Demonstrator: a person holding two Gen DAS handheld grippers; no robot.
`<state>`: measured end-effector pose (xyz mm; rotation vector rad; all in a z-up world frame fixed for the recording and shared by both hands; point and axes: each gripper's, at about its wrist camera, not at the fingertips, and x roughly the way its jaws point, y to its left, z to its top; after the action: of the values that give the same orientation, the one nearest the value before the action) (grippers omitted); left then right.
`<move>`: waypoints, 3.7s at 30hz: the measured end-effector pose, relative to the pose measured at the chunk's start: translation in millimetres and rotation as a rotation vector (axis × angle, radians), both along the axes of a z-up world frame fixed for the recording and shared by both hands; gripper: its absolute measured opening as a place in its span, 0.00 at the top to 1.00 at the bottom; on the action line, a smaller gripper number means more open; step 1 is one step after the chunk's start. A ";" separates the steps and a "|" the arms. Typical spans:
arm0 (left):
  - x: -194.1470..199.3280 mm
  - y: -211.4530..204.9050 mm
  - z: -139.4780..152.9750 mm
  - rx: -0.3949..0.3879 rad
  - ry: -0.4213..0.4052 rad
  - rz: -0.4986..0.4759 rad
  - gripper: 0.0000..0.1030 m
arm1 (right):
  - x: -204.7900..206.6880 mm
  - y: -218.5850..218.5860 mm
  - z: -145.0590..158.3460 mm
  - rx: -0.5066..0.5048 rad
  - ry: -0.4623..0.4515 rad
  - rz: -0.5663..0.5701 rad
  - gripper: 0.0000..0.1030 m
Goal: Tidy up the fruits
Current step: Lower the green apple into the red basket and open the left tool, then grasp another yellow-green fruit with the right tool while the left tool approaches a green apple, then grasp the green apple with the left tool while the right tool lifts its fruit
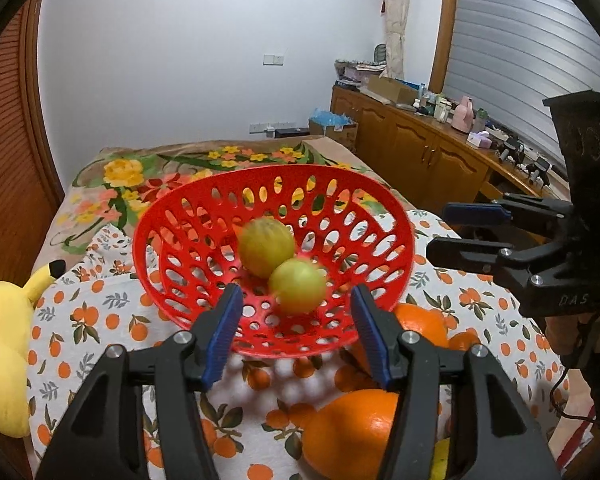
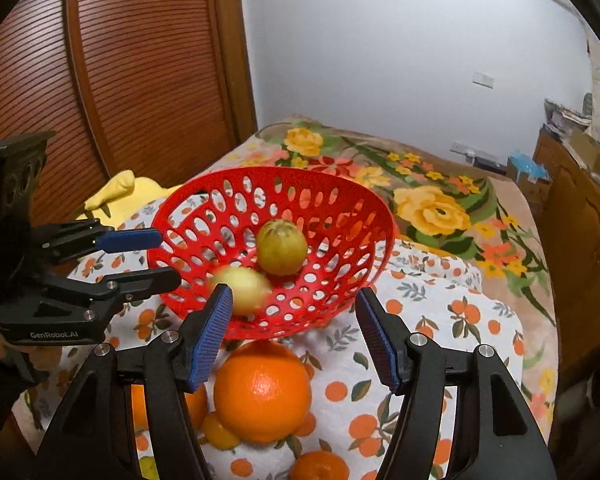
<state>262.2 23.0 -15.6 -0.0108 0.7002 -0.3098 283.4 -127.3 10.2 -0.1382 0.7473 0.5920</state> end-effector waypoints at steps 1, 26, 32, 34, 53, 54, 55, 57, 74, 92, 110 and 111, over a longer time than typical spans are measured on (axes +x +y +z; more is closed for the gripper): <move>-3.0 -0.2 0.6 -0.002 -0.005 -0.002 0.43 | -1.9 -1.1 -0.1 0.003 -0.002 -0.001 0.36; -119.1 -0.3 -7.5 0.011 -0.103 0.022 0.30 | -126.0 -36.9 -16.7 0.110 -0.083 -0.130 0.33; -131.0 -5.6 -25.5 0.033 -0.090 0.059 0.30 | -143.9 -32.7 -37.7 0.086 -0.067 -0.113 0.33; -132.6 -7.4 -32.6 0.028 -0.071 0.055 0.30 | -146.8 -31.2 -45.3 0.083 -0.055 -0.111 0.33; -141.0 -9.3 -78.2 -0.024 0.063 0.015 0.41 | -167.8 -8.1 -74.0 0.088 0.002 -0.042 0.33; -140.3 -9.2 -79.9 -0.027 0.069 0.015 0.45 | -168.3 -8.6 -74.4 0.090 0.003 -0.042 0.33; -139.8 -9.6 -81.0 -0.021 0.070 0.019 0.45 | -168.5 -8.8 -74.4 0.092 0.005 -0.042 0.33; -138.3 -9.9 -82.5 -0.018 0.072 0.021 0.45 | -168.8 -9.7 -75.6 0.099 0.011 -0.041 0.33; -152.8 1.8 -84.2 -0.040 0.088 0.047 0.51 | -173.4 7.3 -81.9 0.082 0.012 0.008 0.33; -165.8 12.0 -77.6 -0.072 0.059 0.054 0.52 | -169.0 23.8 -93.0 0.007 -0.009 0.025 0.38; -167.2 16.6 -72.8 -0.081 0.048 0.065 0.52 | -172.3 32.6 -97.2 -0.058 -0.044 0.030 0.38; -167.2 16.5 -72.4 -0.081 0.047 0.065 0.52 | -172.7 31.9 -96.7 -0.046 -0.038 0.039 0.38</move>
<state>95.0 39.4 -88.0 -0.1176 0.7319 -0.2761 110.7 -95.3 -86.5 -0.2063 0.7231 0.6075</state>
